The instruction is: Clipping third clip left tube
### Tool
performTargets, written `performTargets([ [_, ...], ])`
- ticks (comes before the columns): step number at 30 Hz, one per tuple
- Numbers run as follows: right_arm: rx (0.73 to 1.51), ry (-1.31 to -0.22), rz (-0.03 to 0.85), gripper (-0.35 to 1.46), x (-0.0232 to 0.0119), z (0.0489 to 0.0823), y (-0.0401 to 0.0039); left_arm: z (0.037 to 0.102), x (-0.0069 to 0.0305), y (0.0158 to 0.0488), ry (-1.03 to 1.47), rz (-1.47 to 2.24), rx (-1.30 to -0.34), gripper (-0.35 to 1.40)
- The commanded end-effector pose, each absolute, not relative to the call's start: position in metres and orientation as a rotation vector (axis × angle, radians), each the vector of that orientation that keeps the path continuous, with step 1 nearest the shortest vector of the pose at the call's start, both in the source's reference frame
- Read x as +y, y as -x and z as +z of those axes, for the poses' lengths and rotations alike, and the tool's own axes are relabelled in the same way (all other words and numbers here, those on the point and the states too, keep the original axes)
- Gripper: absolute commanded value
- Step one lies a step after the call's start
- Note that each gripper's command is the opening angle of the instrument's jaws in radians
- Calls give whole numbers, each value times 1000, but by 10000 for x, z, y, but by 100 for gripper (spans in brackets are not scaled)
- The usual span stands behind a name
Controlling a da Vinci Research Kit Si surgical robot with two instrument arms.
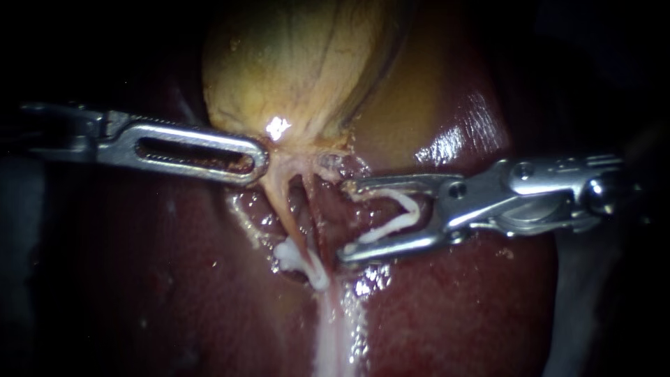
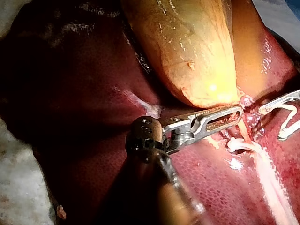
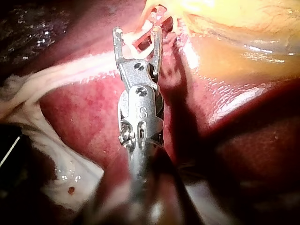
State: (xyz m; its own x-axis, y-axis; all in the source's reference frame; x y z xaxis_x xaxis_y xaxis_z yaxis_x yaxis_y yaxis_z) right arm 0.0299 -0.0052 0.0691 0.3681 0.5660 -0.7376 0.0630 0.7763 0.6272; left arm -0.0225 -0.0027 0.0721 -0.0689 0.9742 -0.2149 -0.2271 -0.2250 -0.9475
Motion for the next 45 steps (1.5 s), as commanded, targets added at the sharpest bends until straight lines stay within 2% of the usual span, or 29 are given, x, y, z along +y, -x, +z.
performTargets([
  [1,1165,-635,353,50,-54,693,-302,721,-27,226,1167,1505,-948,-35],
  [15,1159,-646,370,50,-66,717,-338,720,-28,228,1167,1505,-945,-35],
  [22,1156,-659,405,50,-67,729,-354,719,-28,230,1166,1504,-944,-35],
  [32,1231,-716,526,50,-56,735,-374,719,-28,231,1166,1504,-943,-35],
  [36,1261,-746,551,49,-55,737,-377,719,-28,231,1166,1504,-943,-35],
  [45,1277,-792,586,44,-51,739,-380,720,-28,233,1166,1503,-939,-35],
])
